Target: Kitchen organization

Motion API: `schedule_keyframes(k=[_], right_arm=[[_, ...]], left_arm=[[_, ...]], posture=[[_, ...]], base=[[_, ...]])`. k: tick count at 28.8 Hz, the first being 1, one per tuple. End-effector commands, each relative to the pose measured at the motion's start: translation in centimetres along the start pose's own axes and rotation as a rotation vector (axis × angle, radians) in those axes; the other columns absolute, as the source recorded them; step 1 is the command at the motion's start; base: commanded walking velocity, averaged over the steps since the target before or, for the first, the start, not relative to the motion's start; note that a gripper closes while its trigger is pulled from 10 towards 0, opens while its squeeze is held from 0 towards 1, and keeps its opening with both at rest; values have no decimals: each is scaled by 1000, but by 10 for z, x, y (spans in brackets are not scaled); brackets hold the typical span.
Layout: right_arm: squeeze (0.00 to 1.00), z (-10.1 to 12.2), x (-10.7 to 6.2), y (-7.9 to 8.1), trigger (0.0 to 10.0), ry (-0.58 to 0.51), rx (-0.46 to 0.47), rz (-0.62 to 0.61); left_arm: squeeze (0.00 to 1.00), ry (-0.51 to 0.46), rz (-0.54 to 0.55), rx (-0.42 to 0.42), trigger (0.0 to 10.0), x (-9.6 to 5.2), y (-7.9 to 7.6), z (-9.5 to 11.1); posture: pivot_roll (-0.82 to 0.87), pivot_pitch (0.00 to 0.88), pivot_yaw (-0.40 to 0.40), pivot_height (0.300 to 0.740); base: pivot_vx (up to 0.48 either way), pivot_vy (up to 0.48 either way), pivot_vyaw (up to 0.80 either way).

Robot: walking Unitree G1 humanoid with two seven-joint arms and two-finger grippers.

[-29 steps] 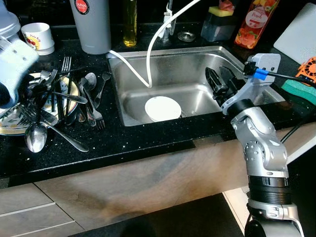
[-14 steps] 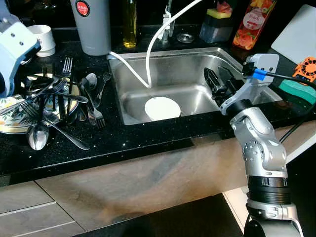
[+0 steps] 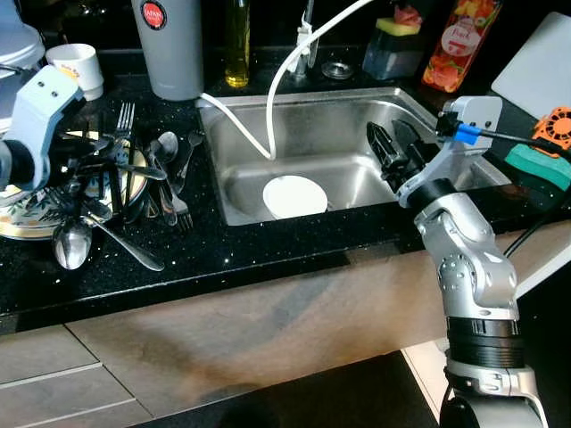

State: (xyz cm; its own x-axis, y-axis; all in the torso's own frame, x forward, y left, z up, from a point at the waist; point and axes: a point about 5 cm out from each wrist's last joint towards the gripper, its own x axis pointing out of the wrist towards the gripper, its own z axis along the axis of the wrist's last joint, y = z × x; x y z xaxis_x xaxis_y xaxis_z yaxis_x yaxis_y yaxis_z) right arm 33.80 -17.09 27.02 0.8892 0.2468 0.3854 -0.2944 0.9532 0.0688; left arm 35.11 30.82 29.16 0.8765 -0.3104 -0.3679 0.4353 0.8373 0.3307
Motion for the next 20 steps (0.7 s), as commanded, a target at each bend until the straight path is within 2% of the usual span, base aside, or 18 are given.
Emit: schedule_keyframes(k=[1,5,6,7,8,9,10,11,15,17,20], right_arm=[[0,2,0,-2,10000,-10,3,-4],[0,1,-2,-3,10000,-8,2,-9],[0,1,-2,-3,10000,-8,2,-11],[0,1,-3,-3,10000,-7,2,-12],[0,1,-3,-3,10000,-7,3,-13],[0,1,-3,-3,10000,-7,3,-13],[0,1,-3,-3,10000,-7,3,-14],[0,1,-3,-3,10000,-7,3,-14],[0,0,-3,-4,10000,-6,4,-15],[0,1,-3,-3,10000,-6,6,-13],[0,1,-2,-3,10000,-7,7,-13]], left_arm=[[0,15,-20,-2,10000,10,-5,-3],[0,33,11,-11,10000,14,-3,-6],[0,40,23,-18,8118,16,-1,-8],[0,49,39,-24,8118,17,0,-10],[0,57,52,-30,3451,17,2,-11],[0,57,52,-30,3451,17,2,-11],[0,61,60,-33,1412,17,3,-12],[0,62,72,-37,0,16,4,-12],[0,24,103,-45,0,9,11,-7],[0,-39,109,-41,0,2,14,8],[0,-83,111,-31,0,-3,16,20]], posture=[[89,64,-45,740],[81,71,-42,740],[81,74,-39,740],[81,74,-39,740],[80,76,-37,740],[80,76,-37,740],[80,76,-37,740],[80,76,-37,740],[80,76,-37,740],[89,84,-41,740],[89,84,-41,740]], base=[[0,0,0],[0,0,0],[0,0,0],[0,0,0],[0,0,0],[0,0,0],[0,0,0],[0,0,0],[0,0,0],[0,0,0],[0,0,0]])
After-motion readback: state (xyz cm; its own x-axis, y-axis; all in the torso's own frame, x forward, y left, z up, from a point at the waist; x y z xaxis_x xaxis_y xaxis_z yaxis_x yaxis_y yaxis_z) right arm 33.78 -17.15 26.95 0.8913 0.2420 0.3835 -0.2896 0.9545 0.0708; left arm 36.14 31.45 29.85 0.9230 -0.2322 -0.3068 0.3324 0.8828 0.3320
